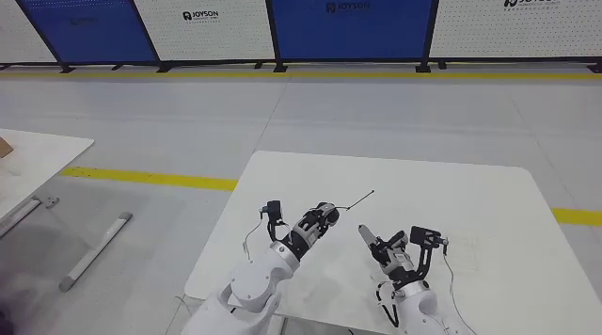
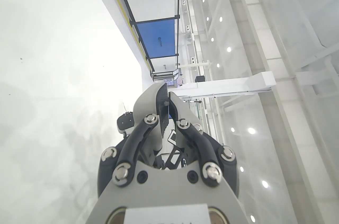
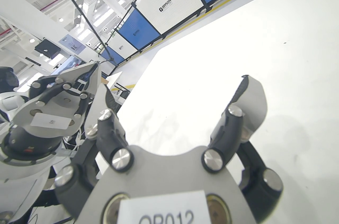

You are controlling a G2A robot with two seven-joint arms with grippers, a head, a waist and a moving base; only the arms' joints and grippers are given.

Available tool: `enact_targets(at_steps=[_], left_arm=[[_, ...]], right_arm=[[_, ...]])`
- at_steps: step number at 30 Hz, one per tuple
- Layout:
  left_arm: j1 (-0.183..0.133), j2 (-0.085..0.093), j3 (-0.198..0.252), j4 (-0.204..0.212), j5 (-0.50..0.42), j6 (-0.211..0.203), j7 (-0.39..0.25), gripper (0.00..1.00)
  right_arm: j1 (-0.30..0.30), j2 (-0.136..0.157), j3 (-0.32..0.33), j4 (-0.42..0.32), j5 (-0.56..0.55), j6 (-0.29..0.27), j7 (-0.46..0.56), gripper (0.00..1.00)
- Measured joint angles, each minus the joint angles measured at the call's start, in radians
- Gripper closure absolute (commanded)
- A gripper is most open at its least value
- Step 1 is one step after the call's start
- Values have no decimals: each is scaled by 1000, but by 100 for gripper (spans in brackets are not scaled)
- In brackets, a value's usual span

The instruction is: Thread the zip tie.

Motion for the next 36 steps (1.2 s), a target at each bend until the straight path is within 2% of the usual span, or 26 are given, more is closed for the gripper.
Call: enact_targets(at_steps=[2, 5, 7, 14, 17, 18, 19, 20, 21, 23, 25, 28, 30, 36], left_arm=[[0, 0, 7, 0, -1, 3, -14, 100], [10, 4, 6, -14, -8, 10, -72, 100], [19, 6, -1, -26, -13, 12, -92, 100], [20, 7, -2, -27, -14, 13, -92, 100], [17, 6, 3, -23, -14, 11, -84, 100], [16, 5, 4, -21, -15, 10, -82, 100], [14, 5, 6, -20, -18, 10, -80, 100], [13, 5, 7, -19, -20, 10, -79, 100], [12, 4, 8, -18, -21, 9, -78, 100], [10, 4, 9, -17, -21, 8, -77, 100], [10, 4, 12, -15, -17, 5, -77, 100], [7, 5, 17, -8, -17, 10, -86, 100], [4, 4, 20, -2, -19, 14, -87, 100], [0, 5, 26, 6, -21, 17, -98, 100]], right_arm=[[6, 1, -2, 10, -17, -1, 19, 0], [35, 6, -15, 41, -98, -23, 68, 0], [53, 4, -16, 62, -113, -17, 56, 0], [54, 4, -15, 65, -112, -14, 50, 0], [53, 6, -16, 67, -131, -35, 61, 0], [52, 7, -16, 68, -138, -43, 61, 8], [51, 8, -17, 70, -148, -51, 64, 52], [51, 9, -19, 70, -153, -53, 68, 52], [52, 9, -20, 70, -155, -54, 72, 64], [54, 9, -22, 69, -155, -59, 74, 66], [56, 9, -26, 69, -156, -75, 70, 75], [56, 9, -28, 69, -151, -106, 56, 82], [55, 9, -31, 68, -155, -111, 49, 78], [57, 8, -37, 67, -169, -112, 40, 78]])
